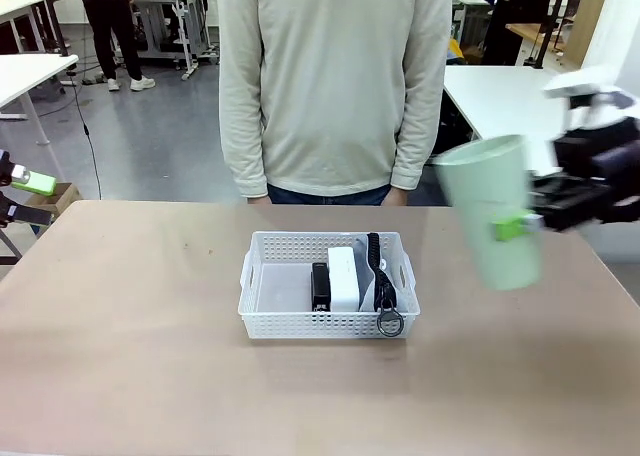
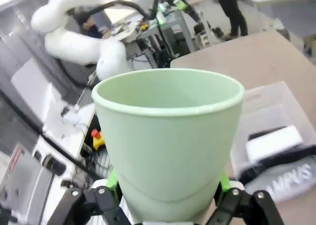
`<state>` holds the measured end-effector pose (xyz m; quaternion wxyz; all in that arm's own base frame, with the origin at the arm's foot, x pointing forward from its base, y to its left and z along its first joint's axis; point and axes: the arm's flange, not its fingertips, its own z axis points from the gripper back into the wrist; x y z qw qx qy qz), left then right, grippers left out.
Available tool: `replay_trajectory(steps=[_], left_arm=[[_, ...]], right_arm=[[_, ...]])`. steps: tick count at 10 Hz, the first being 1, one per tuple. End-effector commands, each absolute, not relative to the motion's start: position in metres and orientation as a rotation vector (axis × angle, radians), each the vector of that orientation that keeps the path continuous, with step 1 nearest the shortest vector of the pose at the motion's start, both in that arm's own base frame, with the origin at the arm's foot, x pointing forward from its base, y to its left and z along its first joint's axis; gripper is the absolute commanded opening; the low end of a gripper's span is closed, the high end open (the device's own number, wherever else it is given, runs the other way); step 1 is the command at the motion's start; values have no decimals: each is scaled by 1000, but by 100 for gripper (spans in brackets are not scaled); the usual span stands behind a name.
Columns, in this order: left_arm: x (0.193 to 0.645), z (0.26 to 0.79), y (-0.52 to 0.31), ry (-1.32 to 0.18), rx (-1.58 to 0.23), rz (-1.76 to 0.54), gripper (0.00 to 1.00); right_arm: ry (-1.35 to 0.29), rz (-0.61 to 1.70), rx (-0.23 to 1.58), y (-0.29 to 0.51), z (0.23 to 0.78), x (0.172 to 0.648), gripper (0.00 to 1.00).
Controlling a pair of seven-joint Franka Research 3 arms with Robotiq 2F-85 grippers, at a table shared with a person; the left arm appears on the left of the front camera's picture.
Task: Efficiently arrange items inside the basket to fit them all.
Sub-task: Pick up the Reusable plastic cup and place it inside the Organizing basket.
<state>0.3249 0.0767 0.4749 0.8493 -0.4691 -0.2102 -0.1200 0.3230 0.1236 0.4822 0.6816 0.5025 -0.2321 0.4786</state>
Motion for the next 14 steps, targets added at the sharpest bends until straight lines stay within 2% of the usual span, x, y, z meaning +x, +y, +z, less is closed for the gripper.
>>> replay_trajectory(steps=[1, 2, 3, 4, 5, 6, 9, 11, 12, 14], left_arm=[[323, 476, 79, -447, -995, -265, 100], [323, 476, 79, -447, -995, -265, 100], [323, 476, 79, -447, -995, -265, 100], [323, 476, 79, -447, -995, -265, 100], [323, 476, 79, -447, -995, -265, 100], [323, 476, 79, -447, -995, -265, 100], [323, 476, 79, -447, -995, -265, 100], [323, 476, 79, -447, -995, -265, 100], [323, 476, 79, -447, -995, -265, 100], [323, 476, 79, -447, -995, -265, 100]], right_arm=[[-564, 932, 1033, 204, 485, 328, 85], [-559, 900, 1024, 239, 477, 329, 85], [-572, 890, 913, 272, 464, 332, 85], [-485, 942, 914, 295, 448, 334, 85], [-434, 985, 986, 284, 448, 338, 85], [-534, 940, 937, 275, 460, 311, 85], [-492, 948, 947, 286, 447, 319, 85], [-438, 591, 691, 342, 447, 356, 85], [-481, 472, 573, 364, 444, 371, 85], [-416, 309, 564, 390, 429, 393, 85]])
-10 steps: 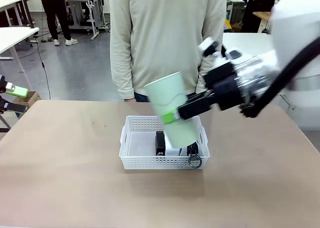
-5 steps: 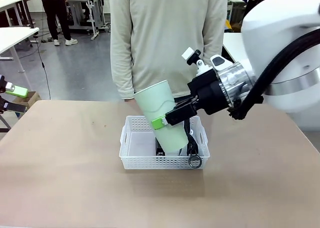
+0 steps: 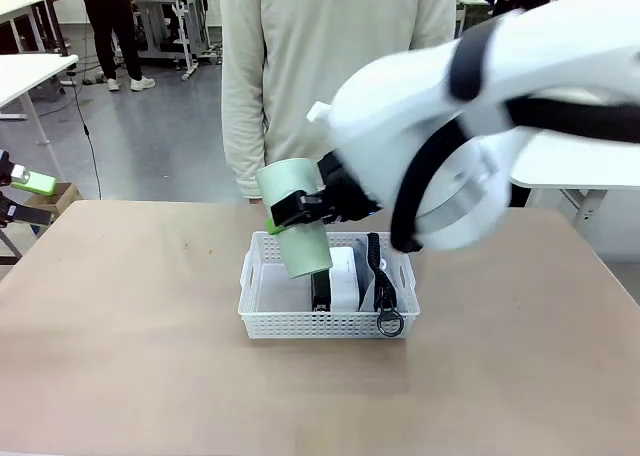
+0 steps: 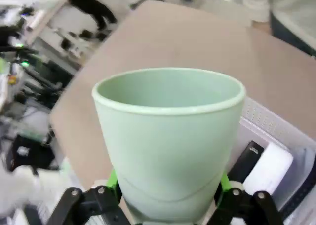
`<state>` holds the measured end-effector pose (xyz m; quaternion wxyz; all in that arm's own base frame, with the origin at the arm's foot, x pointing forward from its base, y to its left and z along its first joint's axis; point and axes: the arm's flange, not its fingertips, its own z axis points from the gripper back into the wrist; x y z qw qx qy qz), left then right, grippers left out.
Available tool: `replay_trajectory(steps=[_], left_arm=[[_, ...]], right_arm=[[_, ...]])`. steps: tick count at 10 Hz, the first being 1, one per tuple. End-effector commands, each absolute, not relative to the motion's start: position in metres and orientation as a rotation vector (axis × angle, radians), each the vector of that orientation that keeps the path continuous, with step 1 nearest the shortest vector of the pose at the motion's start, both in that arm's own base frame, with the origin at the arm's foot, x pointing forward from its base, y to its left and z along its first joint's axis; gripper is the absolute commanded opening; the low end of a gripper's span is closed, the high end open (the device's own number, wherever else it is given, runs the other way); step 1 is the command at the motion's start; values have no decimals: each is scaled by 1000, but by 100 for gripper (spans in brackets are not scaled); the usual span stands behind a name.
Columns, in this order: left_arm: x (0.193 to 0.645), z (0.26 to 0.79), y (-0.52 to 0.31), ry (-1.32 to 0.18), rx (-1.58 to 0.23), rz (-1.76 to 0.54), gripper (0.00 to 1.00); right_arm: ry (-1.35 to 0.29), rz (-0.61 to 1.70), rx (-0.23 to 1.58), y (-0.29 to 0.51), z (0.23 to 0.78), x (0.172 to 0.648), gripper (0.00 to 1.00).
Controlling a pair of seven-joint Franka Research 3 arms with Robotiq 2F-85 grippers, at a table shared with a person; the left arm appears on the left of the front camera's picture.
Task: Efficiently arrange items inside the basket to fit them all.
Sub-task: Pick up the Reusable plastic cup and place it inside the Organizing basket.
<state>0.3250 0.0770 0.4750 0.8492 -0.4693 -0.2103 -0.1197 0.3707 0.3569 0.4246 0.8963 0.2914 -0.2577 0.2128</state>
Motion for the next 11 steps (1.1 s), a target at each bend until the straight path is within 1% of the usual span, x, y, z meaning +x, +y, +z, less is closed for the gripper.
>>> replay_trajectory(steps=[1, 3, 5, 7, 8, 11], left_arm=[[323, 476, 79, -447, -995, -265, 100], [323, 476, 79, -447, -995, -265, 100], [323, 476, 79, -447, -995, -265, 100], [323, 476, 79, -447, -995, -265, 100], [323, 476, 79, -447, -995, -265, 100], [323, 476, 79, -447, -995, -265, 100]], right_arm=[[-396, 204, 484, 398, 417, 403, 85], [-351, 94, 426, 412, 405, 414, 85], [-331, 48, 433, 418, 400, 426, 85], [-322, 58, 448, 423, 396, 435, 85], [-292, 61, 470, 425, 394, 438, 85], [-204, 49, 425, 437, 398, 441, 85]])
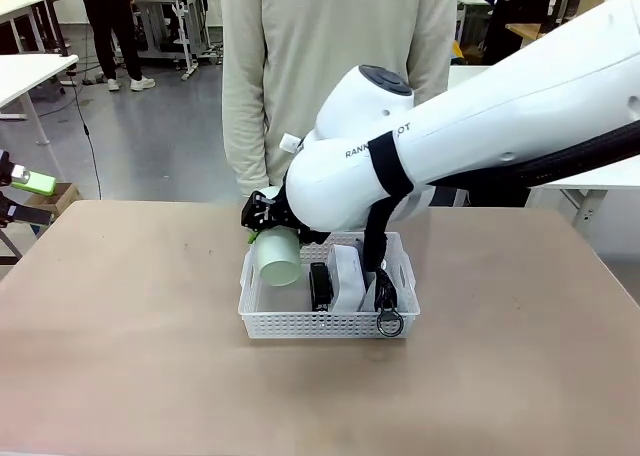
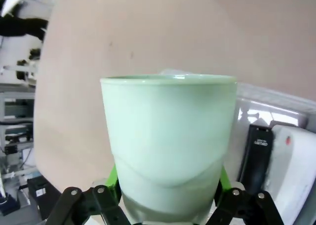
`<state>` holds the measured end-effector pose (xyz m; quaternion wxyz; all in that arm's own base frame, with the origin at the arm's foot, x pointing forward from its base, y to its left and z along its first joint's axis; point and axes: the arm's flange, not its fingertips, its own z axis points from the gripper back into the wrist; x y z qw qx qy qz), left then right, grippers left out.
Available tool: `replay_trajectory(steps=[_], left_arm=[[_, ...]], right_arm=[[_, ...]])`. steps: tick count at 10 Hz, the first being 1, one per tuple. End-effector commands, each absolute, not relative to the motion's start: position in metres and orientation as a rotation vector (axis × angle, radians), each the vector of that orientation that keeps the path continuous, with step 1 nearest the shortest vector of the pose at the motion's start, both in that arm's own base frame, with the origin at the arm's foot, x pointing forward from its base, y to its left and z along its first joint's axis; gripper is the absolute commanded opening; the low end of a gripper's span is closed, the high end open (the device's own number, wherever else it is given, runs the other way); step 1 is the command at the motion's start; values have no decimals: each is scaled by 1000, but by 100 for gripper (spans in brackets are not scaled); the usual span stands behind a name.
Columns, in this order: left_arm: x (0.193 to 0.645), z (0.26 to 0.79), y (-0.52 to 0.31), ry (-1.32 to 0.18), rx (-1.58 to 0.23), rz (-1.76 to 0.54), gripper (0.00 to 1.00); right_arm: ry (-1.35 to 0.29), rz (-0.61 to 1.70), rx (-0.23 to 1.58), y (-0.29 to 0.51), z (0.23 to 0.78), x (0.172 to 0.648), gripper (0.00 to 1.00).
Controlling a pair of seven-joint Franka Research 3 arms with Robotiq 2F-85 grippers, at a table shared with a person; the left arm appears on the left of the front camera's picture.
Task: Efficiently arrange items inside the basket to fit them all.
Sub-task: Pick up the Reusable plastic cup and place it inside the Organizing basket.
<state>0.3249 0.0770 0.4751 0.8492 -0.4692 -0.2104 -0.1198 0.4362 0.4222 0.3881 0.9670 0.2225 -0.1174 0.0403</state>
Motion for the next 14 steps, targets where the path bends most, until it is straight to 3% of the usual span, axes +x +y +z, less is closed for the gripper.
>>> replay_trajectory(steps=[1, 6, 14], left_arm=[[323, 476, 79, -447, -995, -265, 100], [323, 476, 79, -447, -995, -265, 100], [323, 476, 79, -447, -995, -265, 100]], right_arm=[[-159, 55, 385, 446, 403, 439, 85], [-140, -31, 226, 452, 396, 426, 85], [-109, -69, 194, 452, 355, 430, 85]])
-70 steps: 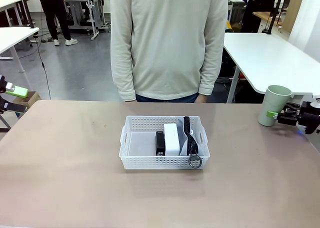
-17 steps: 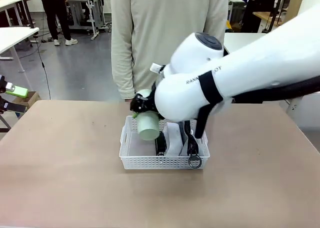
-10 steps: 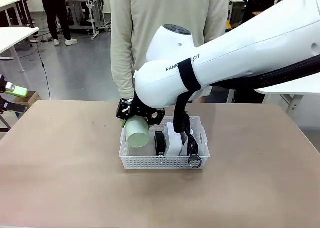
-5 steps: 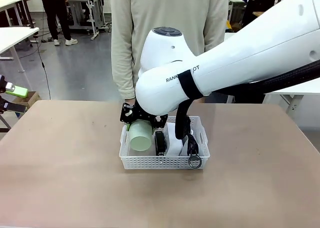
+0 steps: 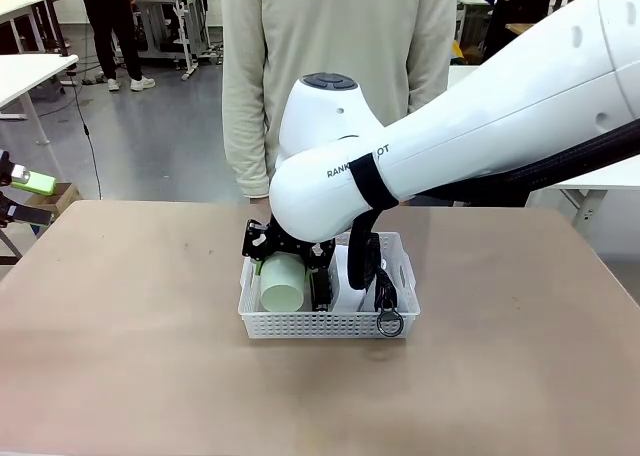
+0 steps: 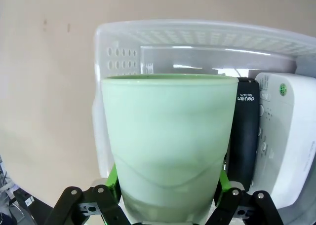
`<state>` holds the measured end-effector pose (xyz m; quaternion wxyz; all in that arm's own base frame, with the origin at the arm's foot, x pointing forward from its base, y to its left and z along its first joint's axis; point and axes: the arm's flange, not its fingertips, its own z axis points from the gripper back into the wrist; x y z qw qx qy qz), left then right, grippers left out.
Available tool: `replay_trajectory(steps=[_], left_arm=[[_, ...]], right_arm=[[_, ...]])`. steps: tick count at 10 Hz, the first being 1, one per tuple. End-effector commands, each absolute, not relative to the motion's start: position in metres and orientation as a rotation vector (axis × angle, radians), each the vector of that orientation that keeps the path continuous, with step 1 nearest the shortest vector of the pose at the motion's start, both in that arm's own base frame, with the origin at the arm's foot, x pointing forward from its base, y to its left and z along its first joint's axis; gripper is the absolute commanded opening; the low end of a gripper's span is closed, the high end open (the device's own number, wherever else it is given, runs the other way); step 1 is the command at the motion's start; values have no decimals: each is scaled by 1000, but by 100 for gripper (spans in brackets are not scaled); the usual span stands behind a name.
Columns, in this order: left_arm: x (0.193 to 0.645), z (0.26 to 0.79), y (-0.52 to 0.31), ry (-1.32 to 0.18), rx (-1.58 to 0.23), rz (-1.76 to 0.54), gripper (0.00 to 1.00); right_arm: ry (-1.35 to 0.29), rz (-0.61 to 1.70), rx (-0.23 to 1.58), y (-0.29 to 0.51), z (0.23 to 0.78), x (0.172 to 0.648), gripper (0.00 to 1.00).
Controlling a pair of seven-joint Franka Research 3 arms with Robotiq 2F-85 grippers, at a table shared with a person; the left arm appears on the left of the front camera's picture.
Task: Efficiently arrange items inside the basket to fit them all.
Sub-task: Pick up the Reusable plastic cup and place it inside the Organizing basket.
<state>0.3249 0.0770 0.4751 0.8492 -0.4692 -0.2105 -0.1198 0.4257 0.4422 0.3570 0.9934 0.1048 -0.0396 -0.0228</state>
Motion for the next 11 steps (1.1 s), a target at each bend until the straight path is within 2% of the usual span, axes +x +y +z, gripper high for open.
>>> replay_trajectory(steps=[1, 7, 8, 11], left_arm=[[323, 476, 79, -447, -995, -265, 100], [323, 476, 79, -447, -995, -265, 100], [323, 476, 79, -447, -995, -265, 100], [323, 476, 79, -447, -995, -265, 100]], right_arm=[[-96, -64, 190, 452, 349, 431, 85], [-88, -58, 180, 453, 341, 430, 85], [-80, -53, 184, 453, 341, 430, 100], [-85, -55, 190, 451, 345, 429, 100]])
